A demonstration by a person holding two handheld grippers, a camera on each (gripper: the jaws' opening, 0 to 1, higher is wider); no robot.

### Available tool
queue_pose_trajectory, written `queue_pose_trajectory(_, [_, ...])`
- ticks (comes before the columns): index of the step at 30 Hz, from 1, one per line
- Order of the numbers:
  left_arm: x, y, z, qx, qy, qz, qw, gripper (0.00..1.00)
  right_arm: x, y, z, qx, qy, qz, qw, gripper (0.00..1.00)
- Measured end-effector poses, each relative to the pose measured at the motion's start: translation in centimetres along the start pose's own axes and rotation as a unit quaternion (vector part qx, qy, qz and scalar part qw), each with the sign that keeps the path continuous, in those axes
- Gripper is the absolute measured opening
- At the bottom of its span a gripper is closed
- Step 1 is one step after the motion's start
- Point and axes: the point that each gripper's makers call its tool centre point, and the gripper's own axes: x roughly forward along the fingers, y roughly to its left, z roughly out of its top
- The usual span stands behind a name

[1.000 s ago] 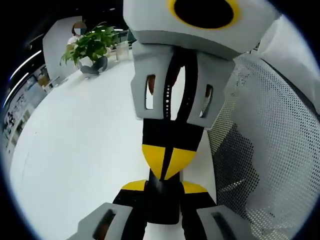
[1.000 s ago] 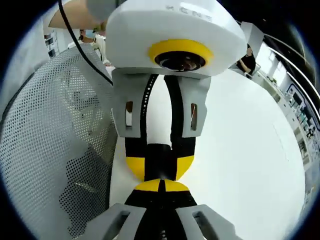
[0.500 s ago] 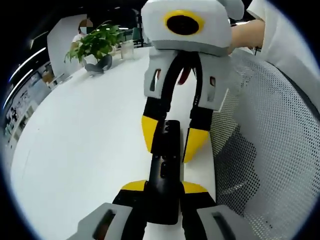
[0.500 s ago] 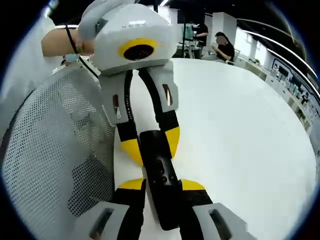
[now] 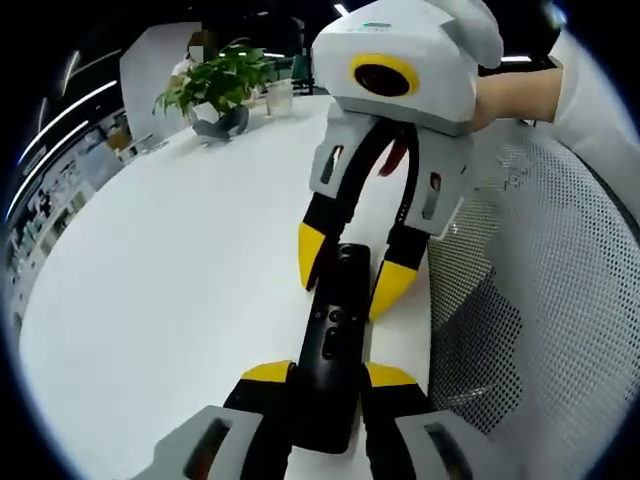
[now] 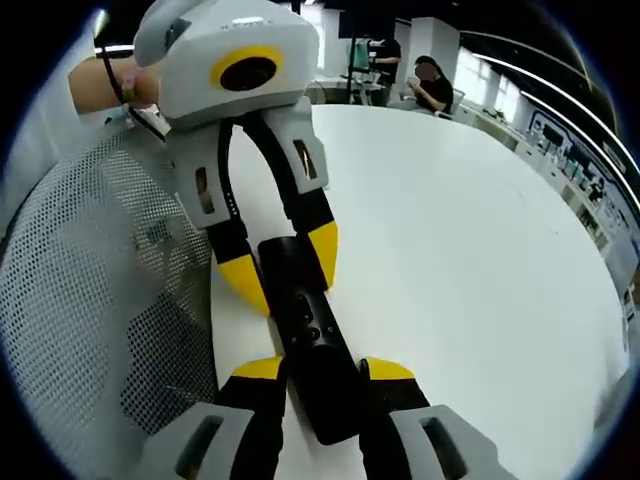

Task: Press the specified remote control buttons in sequence, fully releasing each button before pressing the next.

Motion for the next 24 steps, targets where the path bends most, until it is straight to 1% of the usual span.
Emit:
queue_pose_trajectory(2, [-0.3,0.0,0.1,-0.003,-0.003,-0.001,1.0,0.29,0.0,0.0,0.0,0.0,-0.001,-0.001,1.0,0.26])
queue_pose_trajectory(3, [-0.5,0.2,0.2,-0.007,-0.008,0.004,0.9999,0.31,0.0,0.0,0.0,0.001,-0.001,-0.001,1.0,0.26])
queue_pose_trajectory(5, [-1.5,0.8,1.1,-0.033,-0.038,0.025,0.9984,0.32,-0.1,0.0,0.0,0.0,-0.001,0.0,1.0,0.25])
queue_pose_trajectory(6, [-2.0,1.2,1.5,-0.044,-0.05,0.035,0.9972,0.35,-0.1,0.0,0.0,0.0,-0.001,0.0,1.0,0.25])
queue_pose_trajectory(7, [-3.0,1.8,2.1,-0.057,-0.072,0.053,0.9944,0.39,-0.1,-0.1,0.0,-0.002,-0.001,0.001,1.0,0.25])
queue_pose_trajectory(8, [-3.7,2.2,2.4,-0.064,-0.084,0.066,0.9922,0.44,-0.1,-0.1,0.0,-0.003,0.0,0.002,1.0,0.25])
queue_pose_trajectory(9, [-5.0,3.0,2.9,-0.081,-0.105,0.095,0.9867,0.53,-0.1,-0.2,0.0,-0.004,-0.001,0.003,1.0,0.24])
queue_pose_trajectory(10, [-6.0,3.4,3.3,-0.093,-0.121,0.114,0.9817,0.6,-0.1,-0.2,0.0,-0.004,0.0,0.003,1.0,0.24])
queue_pose_trajectory(11, [-6.9,3.6,3.8,-0.103,-0.139,0.129,0.9763,0.65,-0.1,-0.3,0.0,-0.004,0.0,0.003,1.0,0.24])
queue_pose_trajectory(12, [-8.2,3.9,4.3,-0.118,-0.165,0.147,0.968,0.71,-0.1,-0.3,0.0,-0.005,0.0,0.005,1.0,0.24])
queue_pose_trajectory(13, [-9.4,4.1,4.7,-0.133,-0.187,0.165,0.9591,0.75,-0.1,-0.3,0.0,-0.006,0.001,0.007,1.0,0.23])
queue_pose_trajectory(14, [-9.9,4.2,4.8,-0.137,-0.194,0.172,0.956,0.79,-0.2,-0.3,0.0,-0.009,0.003,0.011,0.9999,0.23])
queue_pose_trajectory(15, [-11.0,4.3,5.1,-0.147,-0.213,0.186,0.948,0.82,-0.2,-0.3,-0.1,-0.012,0.004,0.013,0.9998,0.23])
queue_pose_trajectory(16, [-11.6,4.4,5.2,-0.156,-0.224,0.193,0.9425,0.84,-0.2,-0.3,-0.1,-0.015,0.005,0.015,0.9998,0.23])
queue_pose_trajectory(17, [-12.7,4.5,5.3,-0.173,-0.238,0.203,0.9339,0.87,-0.2,-0.3,-0.1,-0.017,0.007,0.019,0.9997,0.23])
queue_pose_trajectory(19, [-14.3,4.9,5.7,-0.191,-0.269,0.219,0.9182,0.91,-0.2,-0.3,-0.1,-0.024,0.01,0.025,0.9993,0.23])
queue_pose_trajectory(20, [-15.6,5.2,6.1,-0.207,-0.295,0.232,0.9037,0.92,-0.2,-0.4,-0.1,-0.025,0.012,0.028,0.9992,0.22])
queue_pose_trajectory(21, [-16.5,5.3,6.3,-0.214,-0.312,0.239,0.8946,0.93,-0.2,-0.5,0.0,-0.026,0.013,0.03,0.9991,0.22])
queue_pose_trajectory(22, [-17.6,5.4,6.5,-0.213,-0.325,0.25,0.8868,0.94,-0.1,-0.7,0.0,-0.03,0.015,0.032,0.9989,0.22])
queue_pose_trajectory(23, [-18.3,5.6,6.4,-0.211,-0.329,0.264,0.8817,0.95,-0.1,-1.0,0.1,-0.034,0.018,0.034,0.9987,0.22])
queue_pose_trajectory(24, [-19.0,5.9,6.3,-0.212,-0.339,0.28,0.8726,0.96,0.0,-1.1,0.1,-0.036,0.019,0.036,0.9985,0.22])
